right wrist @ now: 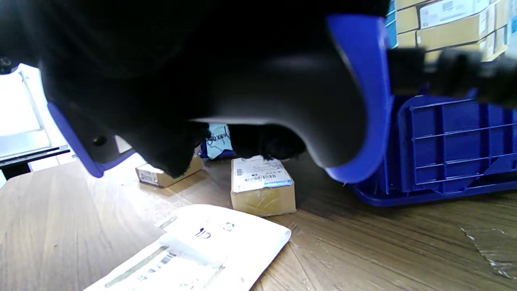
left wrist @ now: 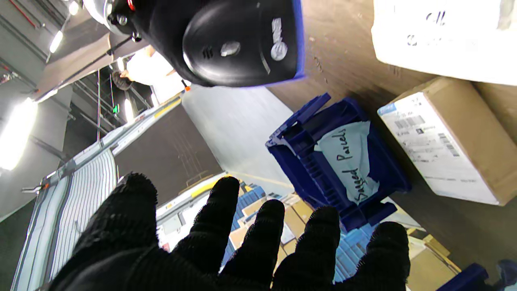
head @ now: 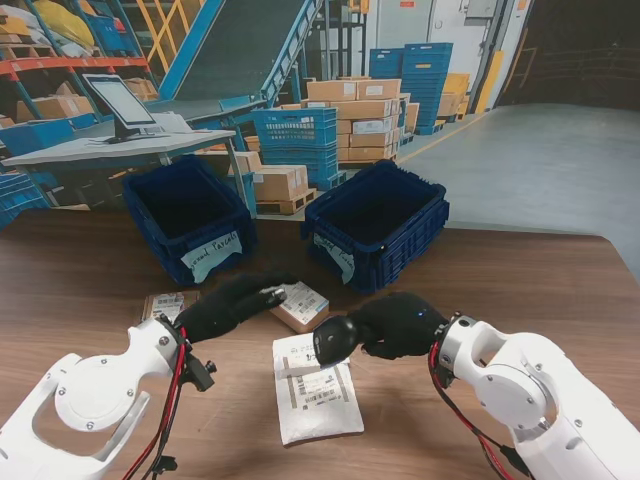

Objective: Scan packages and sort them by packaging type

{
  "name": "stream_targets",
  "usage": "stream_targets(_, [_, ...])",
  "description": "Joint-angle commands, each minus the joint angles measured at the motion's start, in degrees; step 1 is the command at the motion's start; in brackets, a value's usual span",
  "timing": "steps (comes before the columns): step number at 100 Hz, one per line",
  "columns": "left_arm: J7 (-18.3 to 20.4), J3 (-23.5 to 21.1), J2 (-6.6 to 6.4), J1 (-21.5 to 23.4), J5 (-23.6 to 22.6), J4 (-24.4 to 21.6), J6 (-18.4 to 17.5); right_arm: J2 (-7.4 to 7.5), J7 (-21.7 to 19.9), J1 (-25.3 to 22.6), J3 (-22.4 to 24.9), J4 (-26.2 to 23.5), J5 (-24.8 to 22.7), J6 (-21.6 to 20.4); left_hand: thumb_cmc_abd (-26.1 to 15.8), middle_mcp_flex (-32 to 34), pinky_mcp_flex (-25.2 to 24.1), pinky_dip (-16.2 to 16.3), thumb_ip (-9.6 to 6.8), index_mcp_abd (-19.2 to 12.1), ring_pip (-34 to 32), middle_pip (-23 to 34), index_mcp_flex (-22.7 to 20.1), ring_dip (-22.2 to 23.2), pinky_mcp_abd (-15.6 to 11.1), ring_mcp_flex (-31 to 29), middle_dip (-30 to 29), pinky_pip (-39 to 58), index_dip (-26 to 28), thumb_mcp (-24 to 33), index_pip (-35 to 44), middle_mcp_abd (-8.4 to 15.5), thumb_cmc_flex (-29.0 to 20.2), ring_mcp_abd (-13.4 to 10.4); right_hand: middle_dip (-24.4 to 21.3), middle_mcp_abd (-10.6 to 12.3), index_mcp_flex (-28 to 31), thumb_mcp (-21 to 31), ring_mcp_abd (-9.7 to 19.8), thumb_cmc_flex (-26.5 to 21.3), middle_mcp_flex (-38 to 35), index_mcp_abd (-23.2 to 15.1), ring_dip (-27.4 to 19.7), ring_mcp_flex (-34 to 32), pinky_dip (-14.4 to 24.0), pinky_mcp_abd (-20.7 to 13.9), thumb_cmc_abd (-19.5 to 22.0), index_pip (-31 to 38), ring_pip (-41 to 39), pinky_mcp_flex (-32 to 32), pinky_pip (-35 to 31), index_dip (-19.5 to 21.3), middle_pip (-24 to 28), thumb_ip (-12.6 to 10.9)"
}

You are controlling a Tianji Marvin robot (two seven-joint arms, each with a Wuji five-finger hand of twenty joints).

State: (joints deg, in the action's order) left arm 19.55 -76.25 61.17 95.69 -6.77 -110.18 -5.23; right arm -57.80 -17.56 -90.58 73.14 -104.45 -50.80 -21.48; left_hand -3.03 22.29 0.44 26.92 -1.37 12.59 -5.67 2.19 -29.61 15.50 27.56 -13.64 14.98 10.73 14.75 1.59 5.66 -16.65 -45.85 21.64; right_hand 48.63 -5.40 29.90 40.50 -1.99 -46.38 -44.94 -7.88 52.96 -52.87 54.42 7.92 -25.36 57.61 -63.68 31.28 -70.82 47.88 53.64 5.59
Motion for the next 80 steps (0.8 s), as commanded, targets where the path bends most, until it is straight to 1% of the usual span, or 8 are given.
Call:
stream_targets(1, [1.5,0.6,-0.45,0.1,0.1,0.0,-0.5,-0.61,0.0,-0.9,0.6,-1.1,0.3,0.9,-2.2,-0.2,0.3,0.5,-0.03,-1.9,1.3,-0.1,-0.5,-0.1,-0.7,0.7,-0.6,-1.3,0.4,-2.5,0.4,1.1,0.4,-0.3,-0.2,1.0,3.6,6.4,0.3,-5.7,0.4,-4.7,-0.4,0.3,0.7,0.0,6.1,2.0,0.0,0.3,-0.5,0.9,-0.2,0.3])
stream_targets(12, [3.7,1.4,-0.99,-0.5,0.3,0.8,-1.1,-0.89,0.9,-1.9,2.0,-2.2,1.0,2.1,-2.2,-0.4,0.2,0.5,-0.03,-2.0,1.3,-0.1,-0.3,-0.1,-0.9,0.9,-0.6,-1.3,0.4,-2.5,0.4,1.2,0.3,-0.3,-0.2,0.9,3.7,6.4,0.3,-5.7,0.4,-4.8,-0.4,0.2,0.7,0.1,6.1,1.9,0.0,0.3,-0.5,0.9,-0.2,0.3])
stream_targets(26, [5.5,2.7,-1.44,-1.4,0.1,2.1,-1.5,-1.28,1.9,-3.9,4.4,-3.9,2.1,3.7,-2.2,-0.5,0.2,0.6,-0.03,-1.9,1.4,-0.1,-0.3,-0.1,-1.0,1.0,-0.5,-1.3,0.4,-2.5,0.4,1.2,0.2,-0.4,-0.1,0.9,3.7,6.5,0.2,-5.8,0.3,-4.7,-0.4,0.1,0.7,0.1,5.9,1.9,0.0,0.4,-0.5,1.0,-0.2,0.3])
stream_targets(52, [8.7,5.6,-2.16,-4.1,0.2,5.2,-2.0,-1.96,2.4,-8.3,9.7,-9.2,5.2,8.1,-2.3,-0.8,0.0,0.6,0.01,-1.9,1.4,-0.1,0.1,-0.1,-1.3,1.2,-0.5,-1.4,0.3,-2.5,0.3,1.4,0.1,-0.9,-0.1,0.8,4.0,6.5,0.0,-5.9,0.1,-4.6,-0.4,0.0,0.7,0.4,5.7,1.9,0.0,0.4,-0.5,0.9,-0.4,0.3])
stream_targets(60, [10.4,5.5,-2.52,-4.4,0.0,5.4,-0.9,-2.19,2.8,-9.5,11.1,-10.5,6.0,9.4,-2.5,-1.0,-0.4,0.6,0.02,-2.0,1.5,-0.1,0.6,-0.1,-1.6,1.6,-0.4,-1.6,0.3,-2.5,0.2,1.4,0.1,-0.9,-0.1,0.6,4.0,6.5,-0.1,-5.9,0.1,-4.5,-0.4,0.0,0.7,0.3,5.7,1.8,0.0,0.4,-0.5,0.9,-0.4,0.3])
stream_targets(69, [12.5,5.2,-2.93,-4.6,0.3,5.9,-0.5,-2.36,2.9,-10.4,12.3,-11.6,6.6,10.6,-2.5,-1.0,-0.4,0.6,0.02,-2.0,1.5,-0.1,0.6,-0.1,-1.6,1.6,-0.4,-1.6,0.3,-2.5,0.2,1.5,0.0,-0.9,-0.1,0.6,4.0,6.5,0.0,-6.0,0.0,-4.5,-0.4,0.0,0.7,0.4,5.6,1.8,0.0,0.4,-0.6,0.9,-0.4,0.3])
stream_targets(80, [14.7,5.1,-3.49,-5.0,0.0,6.6,-0.9,-2.51,3.2,-10.8,13.3,-12.5,7.1,11.6,-2.6,-1.0,-0.4,0.7,0.05,-1.9,1.5,-0.1,0.7,0.0,-1.7,1.7,-0.4,-1.7,0.3,-2.6,0.2,1.5,0.0,-1.0,-0.1,0.6,4.1,6.5,-0.1,-5.9,0.0,-4.4,-0.4,-0.1,0.7,0.4,5.6,1.8,0.0,0.5,-0.6,0.9,-0.5,0.3])
